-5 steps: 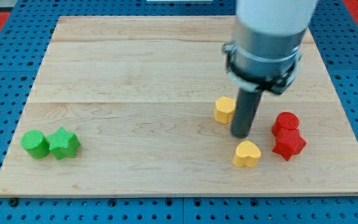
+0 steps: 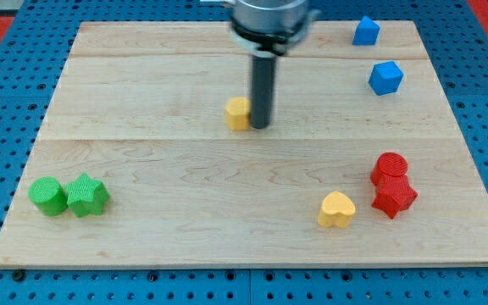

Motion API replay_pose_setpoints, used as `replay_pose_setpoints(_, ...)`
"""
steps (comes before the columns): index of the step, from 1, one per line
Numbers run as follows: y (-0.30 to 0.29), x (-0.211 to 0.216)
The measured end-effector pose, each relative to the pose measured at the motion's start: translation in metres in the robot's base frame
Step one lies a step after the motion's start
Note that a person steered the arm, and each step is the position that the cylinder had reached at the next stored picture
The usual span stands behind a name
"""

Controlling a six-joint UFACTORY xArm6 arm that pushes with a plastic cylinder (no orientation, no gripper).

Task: Slide the yellow hexagon towards the center left

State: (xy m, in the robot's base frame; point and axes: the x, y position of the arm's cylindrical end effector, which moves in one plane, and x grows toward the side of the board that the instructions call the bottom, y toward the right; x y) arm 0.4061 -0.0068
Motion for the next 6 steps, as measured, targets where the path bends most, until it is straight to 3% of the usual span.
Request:
replay_pose_setpoints(1,-0.066,-0.028)
replay_pose_setpoints(2,-0.078,-0.052)
replay_pose_setpoints(4,-0.152,-0.059)
replay_pose_setpoints(6,-0.173,-0.048)
